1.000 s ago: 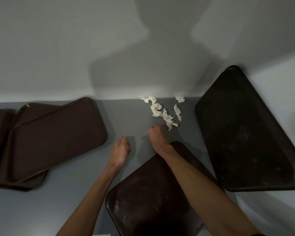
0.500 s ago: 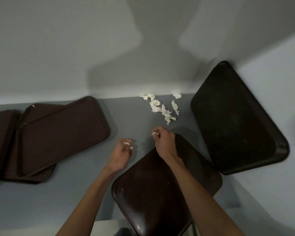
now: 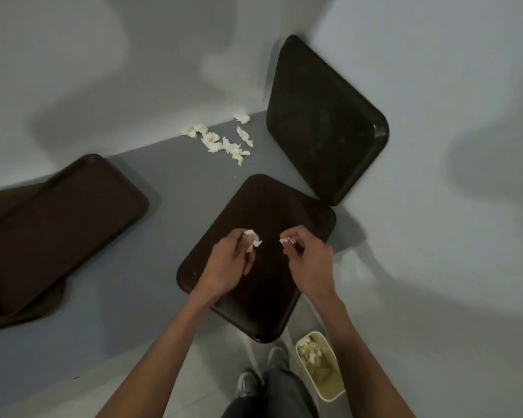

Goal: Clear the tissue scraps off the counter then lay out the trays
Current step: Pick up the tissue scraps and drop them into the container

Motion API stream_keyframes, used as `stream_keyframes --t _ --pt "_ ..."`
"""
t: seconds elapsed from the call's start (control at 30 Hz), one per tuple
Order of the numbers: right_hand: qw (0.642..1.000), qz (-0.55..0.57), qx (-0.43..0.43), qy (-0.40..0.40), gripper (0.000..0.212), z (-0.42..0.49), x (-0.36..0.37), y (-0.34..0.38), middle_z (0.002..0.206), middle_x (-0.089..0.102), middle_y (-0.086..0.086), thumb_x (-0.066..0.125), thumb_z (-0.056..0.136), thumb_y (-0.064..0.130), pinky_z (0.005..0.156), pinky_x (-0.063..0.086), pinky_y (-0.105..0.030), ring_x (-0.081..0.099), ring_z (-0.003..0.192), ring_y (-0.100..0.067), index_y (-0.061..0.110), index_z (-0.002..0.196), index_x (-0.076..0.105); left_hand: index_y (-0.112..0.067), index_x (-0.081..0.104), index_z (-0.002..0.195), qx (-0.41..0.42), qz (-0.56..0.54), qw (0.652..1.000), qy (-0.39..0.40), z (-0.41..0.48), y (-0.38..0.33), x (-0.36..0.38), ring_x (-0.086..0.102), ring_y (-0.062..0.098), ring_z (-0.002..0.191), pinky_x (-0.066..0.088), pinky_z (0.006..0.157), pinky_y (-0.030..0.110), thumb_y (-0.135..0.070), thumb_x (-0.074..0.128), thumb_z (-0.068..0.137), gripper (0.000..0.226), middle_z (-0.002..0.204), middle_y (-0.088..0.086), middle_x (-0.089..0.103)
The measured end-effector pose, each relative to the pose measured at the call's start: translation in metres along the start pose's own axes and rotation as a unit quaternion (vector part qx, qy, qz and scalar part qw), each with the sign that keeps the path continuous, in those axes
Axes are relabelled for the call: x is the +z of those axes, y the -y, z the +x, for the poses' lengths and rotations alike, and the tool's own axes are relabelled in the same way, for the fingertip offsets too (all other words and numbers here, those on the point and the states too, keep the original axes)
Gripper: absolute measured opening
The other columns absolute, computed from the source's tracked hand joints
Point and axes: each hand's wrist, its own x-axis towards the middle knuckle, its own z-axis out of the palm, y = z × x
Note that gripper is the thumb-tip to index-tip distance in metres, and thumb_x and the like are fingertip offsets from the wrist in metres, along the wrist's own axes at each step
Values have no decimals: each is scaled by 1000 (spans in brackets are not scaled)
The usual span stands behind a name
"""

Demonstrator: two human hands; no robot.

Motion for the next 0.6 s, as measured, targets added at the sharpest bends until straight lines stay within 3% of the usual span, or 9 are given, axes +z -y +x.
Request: stream_keyframes --t 0.13,0.3,0.37,0.5,0.6 --pt "998 -3 5 -56 13 -45 -30 -31 97 75 20 70 99 18 79 42 -2 67 90 7 29 102 76 -23 64 100 24 22 998 48 -27 -13 46 53 3 53 43 54 25 -35 44 109 25 66 -8 59" --pt "993 1 52 -102 11 -87 -64 -75 93 74 20 73 96 22 76 45 -5 68 86 5 32 101 74 -26 63 97 67 67 992 88 -52 -14 113 60 8 59 46 60 31 -43 43 109 30 69 -10 64" --pt "992 17 70 -101 12 -101 -74 -97 90 73 19 77 93 24 75 50 -8 69 86 3 33 99 70 -26 65 98 71 76 989 108 -63 -15 140 63 8 64 49 62 31 -44 44 109 30 75 -8 70" --pt "993 10 95 -77 15 -127 -87 -153 93 72 15 75 94 21 74 49 -8 69 86 2 32 96 65 -24 70 104 53 100 988 102 -81 8 198 61 2 66 44 65 17 -40 51 106 25 75 -11 66" --pt "994 -31 104 -32 13 -148 -88 -205 88 71 16 71 97 19 70 42 -3 66 81 3 30 95 64 -26 74 111 20 102 990 92 -95 45 245 62 2 77 46 73 13 -35 57 104 21 97 -12 57"
